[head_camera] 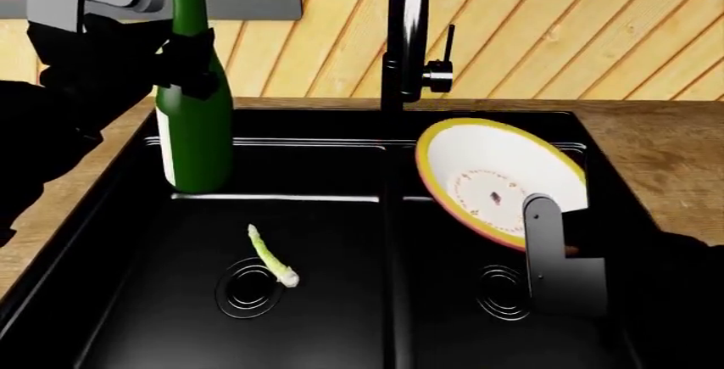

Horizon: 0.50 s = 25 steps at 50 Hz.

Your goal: Pick the bowl and bottle and place them in the sink. Then turn on the water.

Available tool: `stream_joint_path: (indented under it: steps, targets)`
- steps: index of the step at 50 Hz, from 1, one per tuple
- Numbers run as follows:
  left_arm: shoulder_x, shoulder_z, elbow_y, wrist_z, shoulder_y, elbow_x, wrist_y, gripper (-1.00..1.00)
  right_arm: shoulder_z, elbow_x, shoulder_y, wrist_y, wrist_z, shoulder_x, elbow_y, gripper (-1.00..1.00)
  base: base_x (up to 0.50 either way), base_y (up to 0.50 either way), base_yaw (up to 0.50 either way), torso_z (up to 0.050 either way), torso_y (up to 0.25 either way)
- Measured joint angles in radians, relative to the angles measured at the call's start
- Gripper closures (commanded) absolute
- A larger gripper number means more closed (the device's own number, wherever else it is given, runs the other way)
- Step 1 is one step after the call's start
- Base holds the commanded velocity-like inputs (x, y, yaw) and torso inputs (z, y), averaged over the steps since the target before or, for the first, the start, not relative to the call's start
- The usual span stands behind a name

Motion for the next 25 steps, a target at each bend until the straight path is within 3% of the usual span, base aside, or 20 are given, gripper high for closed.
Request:
stream_joint_path:
  steps: [25]
  targets:
    - [0.019,-0.052,-0.054,-0.060,-0.007,-0.002,-0.029,1.00,-0.090,-0.055,0.057,-0.040,-0.126,-0.064,0.140,1.00,0.00,0.00,0.00,0.000,0.000]
